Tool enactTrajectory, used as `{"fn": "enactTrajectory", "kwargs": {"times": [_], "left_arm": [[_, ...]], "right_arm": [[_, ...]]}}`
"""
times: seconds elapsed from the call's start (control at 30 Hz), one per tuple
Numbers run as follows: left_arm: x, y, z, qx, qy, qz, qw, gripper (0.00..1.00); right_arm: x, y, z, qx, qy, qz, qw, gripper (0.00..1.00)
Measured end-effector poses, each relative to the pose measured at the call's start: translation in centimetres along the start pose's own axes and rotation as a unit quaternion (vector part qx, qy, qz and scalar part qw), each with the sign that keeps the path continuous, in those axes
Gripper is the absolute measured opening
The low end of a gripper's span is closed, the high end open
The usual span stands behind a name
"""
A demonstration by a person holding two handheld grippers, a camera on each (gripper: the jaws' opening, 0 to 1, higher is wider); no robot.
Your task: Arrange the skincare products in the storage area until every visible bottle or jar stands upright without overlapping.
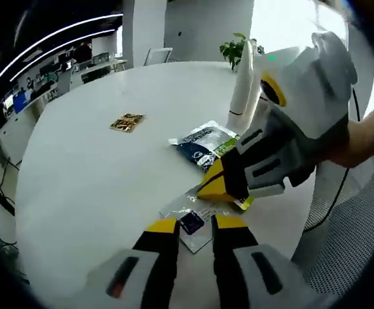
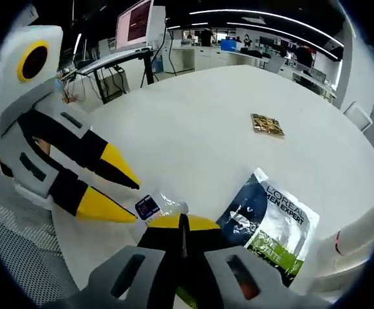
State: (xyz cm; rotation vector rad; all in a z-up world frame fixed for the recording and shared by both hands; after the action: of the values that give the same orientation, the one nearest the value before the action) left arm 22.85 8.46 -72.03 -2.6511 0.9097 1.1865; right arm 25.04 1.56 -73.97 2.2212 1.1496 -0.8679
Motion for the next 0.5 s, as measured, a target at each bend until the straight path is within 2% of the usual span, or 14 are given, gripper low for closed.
{"fn": "enactTrajectory", "kwargs": {"times": [0.1,0.23,0.3,0.37,0.5], "left_arm": [[0.6,0.2,-0.1,0.011,0.000,0.000,0.9999,0.24],[1.2,-0.2,-0.4,0.057,0.000,-0.018,0.9982,0.22],[1.7,-0.5,0.0,0.057,-0.010,-0.019,0.9981,0.23],[2.0,-0.5,0.1,0.056,0.001,-0.013,0.9984,0.23],[1.9,-0.5,0.1,0.054,-0.003,-0.018,0.9984,0.23]], "right_arm": [[-0.1,0.0,0.0,-0.011,-0.001,-0.004,0.9999,0.01],[0.0,0.0,-0.1,-0.025,-0.001,-0.010,0.9997,0.01],[-0.1,0.0,-0.1,-0.029,-0.002,-0.010,0.9995,0.01],[-0.2,0.0,-0.1,-0.033,-0.003,-0.011,0.9994,0.01],[-0.1,0.1,-0.1,-0.046,0.002,-0.016,0.9988,0.01]]}}
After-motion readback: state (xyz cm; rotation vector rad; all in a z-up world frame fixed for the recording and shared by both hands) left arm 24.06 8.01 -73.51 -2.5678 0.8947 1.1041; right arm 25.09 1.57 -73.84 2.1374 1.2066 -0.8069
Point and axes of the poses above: the point that each gripper's makers call its tool centre point, and the gripper's own axes: x roughly forward along the fingers, y roughly to its right, z roughly out of its underside, the point moved 4 cm from there along -x, roughly backward along the fingers, and after that the axes turned 11 degrees about -x, right-handed, at the moved point
